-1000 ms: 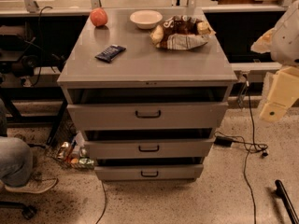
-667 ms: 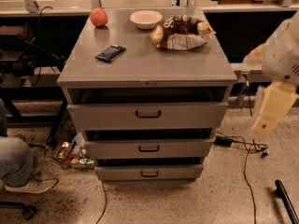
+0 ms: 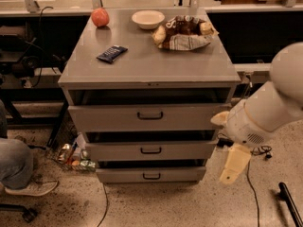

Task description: Open bottom drawer

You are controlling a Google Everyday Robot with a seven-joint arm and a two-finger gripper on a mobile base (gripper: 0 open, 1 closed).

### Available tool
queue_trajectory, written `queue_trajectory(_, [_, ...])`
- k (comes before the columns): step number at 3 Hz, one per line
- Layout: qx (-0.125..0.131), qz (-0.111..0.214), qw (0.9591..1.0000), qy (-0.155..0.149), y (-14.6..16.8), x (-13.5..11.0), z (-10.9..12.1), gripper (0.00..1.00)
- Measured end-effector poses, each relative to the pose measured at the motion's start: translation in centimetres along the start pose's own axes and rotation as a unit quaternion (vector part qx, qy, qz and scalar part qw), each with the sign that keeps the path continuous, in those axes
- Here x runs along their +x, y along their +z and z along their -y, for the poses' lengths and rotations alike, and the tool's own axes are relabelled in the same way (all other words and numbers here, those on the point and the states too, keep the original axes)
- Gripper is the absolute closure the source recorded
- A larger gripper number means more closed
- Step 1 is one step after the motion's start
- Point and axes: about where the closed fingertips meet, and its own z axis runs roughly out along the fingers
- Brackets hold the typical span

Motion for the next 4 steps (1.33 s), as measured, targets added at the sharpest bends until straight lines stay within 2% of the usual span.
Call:
queue_trajectory(1, [-0.033,0.042,0.9985,0.013,7.3,-0.6,-1.2,0.00])
queue_trajectory(2, [-0.066,0.073,0.9948,0.025,14.0,-1.9,-2.7,0.00])
queue_trajectory(3, [-0.066,0.073,0.9948,0.025,13.9,-1.9,-2.7,0.00])
queue_trajectory(4, [-0.077,0.090,0.9919,0.045,16.1,-0.7,-3.5,0.00])
